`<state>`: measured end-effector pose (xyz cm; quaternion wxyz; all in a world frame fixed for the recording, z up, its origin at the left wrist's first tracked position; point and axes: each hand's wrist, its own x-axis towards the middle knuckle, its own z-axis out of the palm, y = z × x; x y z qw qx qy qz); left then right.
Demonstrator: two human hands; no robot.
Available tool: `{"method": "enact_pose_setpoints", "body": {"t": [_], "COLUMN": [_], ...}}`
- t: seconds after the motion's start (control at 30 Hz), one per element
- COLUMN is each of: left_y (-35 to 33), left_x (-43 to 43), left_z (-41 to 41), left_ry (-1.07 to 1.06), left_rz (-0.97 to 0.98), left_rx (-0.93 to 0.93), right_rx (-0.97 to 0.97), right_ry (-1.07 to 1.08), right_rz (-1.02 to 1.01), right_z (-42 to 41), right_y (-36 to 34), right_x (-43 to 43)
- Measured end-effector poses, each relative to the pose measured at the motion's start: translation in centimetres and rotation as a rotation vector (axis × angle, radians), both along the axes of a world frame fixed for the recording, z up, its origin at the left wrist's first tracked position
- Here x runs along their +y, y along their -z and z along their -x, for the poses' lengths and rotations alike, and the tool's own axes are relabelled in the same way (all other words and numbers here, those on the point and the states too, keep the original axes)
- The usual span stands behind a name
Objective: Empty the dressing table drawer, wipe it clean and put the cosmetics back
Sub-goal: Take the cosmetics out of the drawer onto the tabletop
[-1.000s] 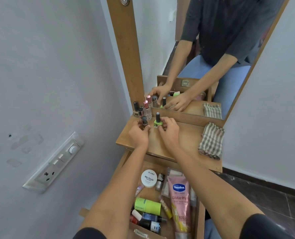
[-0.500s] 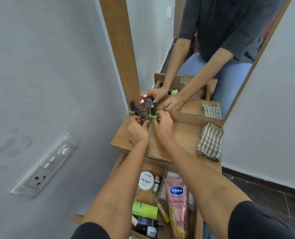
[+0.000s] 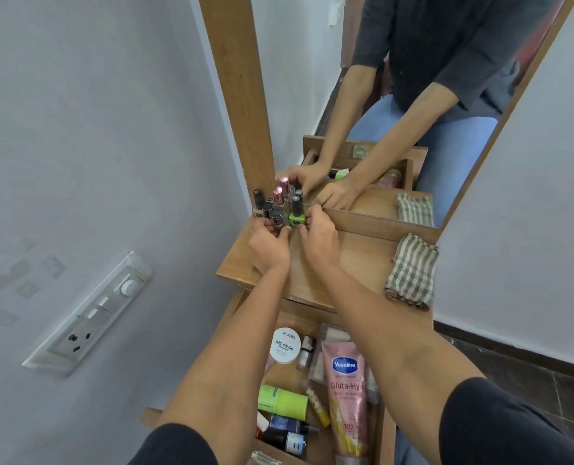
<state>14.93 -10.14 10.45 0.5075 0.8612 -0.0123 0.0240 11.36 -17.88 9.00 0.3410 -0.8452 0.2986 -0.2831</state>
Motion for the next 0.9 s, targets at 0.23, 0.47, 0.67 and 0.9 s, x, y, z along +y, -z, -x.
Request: {"method": "enact_pose_setpoints", "body": {"t": [0.23,0.47,0.67,0.9], "left_y": [-0.4,-0.4,0.2,2.2], "left_x": [0.4,2.4,6.0,11.3], "left_z": [0.1,1.3,4.4,8.1], "left_ry": [0.016,0.036,0.041,0.076], "left_rz": [0.004,0.009,0.040,0.093], "left_rx": [-0.004,0.001,0.022,0.004], "right_rx": [-0.036,-0.156,-0.221,-0.198], "right_ry": [0.015,-0.047,-0.089,-0.219], "right_rz": [-0.039,-0.035,-0.065,0.043], "right_z": [0.8,3.3,7.1,12.0], "right_y": [0.0,0.7,0.8,2.5], "right_x": [0.4,1.9,4.2,7.5]}}
